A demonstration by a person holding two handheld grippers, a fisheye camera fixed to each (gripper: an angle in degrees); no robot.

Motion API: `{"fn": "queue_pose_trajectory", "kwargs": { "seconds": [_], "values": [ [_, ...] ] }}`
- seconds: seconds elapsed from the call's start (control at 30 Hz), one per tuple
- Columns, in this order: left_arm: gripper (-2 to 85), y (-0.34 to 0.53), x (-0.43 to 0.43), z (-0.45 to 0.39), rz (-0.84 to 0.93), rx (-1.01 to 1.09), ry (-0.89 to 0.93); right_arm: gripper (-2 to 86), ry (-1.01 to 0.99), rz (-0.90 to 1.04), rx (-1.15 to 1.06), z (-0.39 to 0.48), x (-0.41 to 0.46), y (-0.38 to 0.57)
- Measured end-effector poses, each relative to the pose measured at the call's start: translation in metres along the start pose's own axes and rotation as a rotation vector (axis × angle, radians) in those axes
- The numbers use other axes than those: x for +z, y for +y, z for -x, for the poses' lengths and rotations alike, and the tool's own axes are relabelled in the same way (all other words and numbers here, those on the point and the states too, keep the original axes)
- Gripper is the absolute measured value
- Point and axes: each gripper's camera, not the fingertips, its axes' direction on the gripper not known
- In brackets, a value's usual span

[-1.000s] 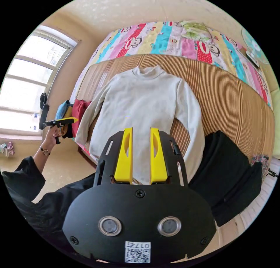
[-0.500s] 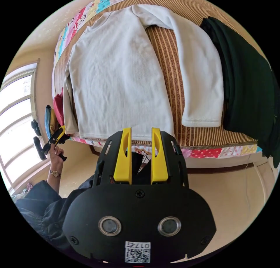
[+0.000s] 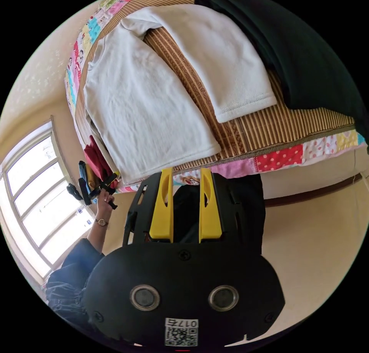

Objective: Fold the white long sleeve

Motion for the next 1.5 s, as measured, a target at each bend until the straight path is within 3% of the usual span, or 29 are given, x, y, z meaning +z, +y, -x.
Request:
{"fn": "queue_pose_trajectory", "kwargs": {
  "seconds": [0.07,0.2,0.33,0.4,0.53,0.67,0.8,0.93,1.03,1.1,1.2,1.33,1.5],
  "values": [
    [2.7,0.006,-0.029,0.017,-0.001,0.029,0.061,10.5,-0.003,0.005,-0.069,-0.002,-0.007,0.004],
    [1.3,0.041,-0.145,0.078,-0.128,0.072,0.517,12.3,0.0,0.135,-0.519,0.065,-0.005,0.019],
    [0.9,0.069,-0.233,0.134,-0.265,-0.007,1.007,13.9,0.113,0.123,-0.901,0.163,0.01,0.057],
    [0.9,0.072,-0.26,0.142,-0.285,-0.013,1.116,15.5,0.233,-0.024,-1.12,0.232,0.019,0.097],
    [1.8,0.07,-0.315,0.144,-0.284,0.026,1.16,15.9,0.143,-0.152,-1.336,0.311,0.032,0.137],
    [5.5,0.079,-0.36,0.172,-0.404,-0.001,1.125,7.1,0.157,-0.144,-1.434,0.378,0.053,0.13],
    [7.9,0.113,-0.406,0.233,-0.606,-0.073,1.103,4.2,0.201,-0.359,-1.426,0.399,-0.018,0.093],
    [7.9,0.111,-0.388,0.237,-0.458,-0.092,0.967,4.3,0.106,-0.466,-1.311,0.371,-0.113,0.036],
    [8.3,0.103,-0.347,0.207,-0.291,-0.067,0.871,5.7,0.229,-0.535,-1.108,0.312,-0.147,-0.029],
    [8.6,0.102,-0.325,0.185,-0.202,-0.043,0.826,8.4,0.401,-0.469,-0.804,0.239,-0.142,-0.097],
    [8.8,0.106,-0.301,0.157,-0.106,-0.033,0.804,10.0,0.471,-0.384,-0.525,0.139,-0.14,-0.125],
    [8.8,0.116,-0.298,0.13,-0.054,-0.009,0.843,11.0,0.453,-0.336,-0.41,0.058,-0.134,-0.084],
    [8.6,0.117,-0.304,0.096,0.013,0.052,0.801,12.6,0.496,-0.175,-0.236,-0.029,-0.055,-0.023]
  ]
}}
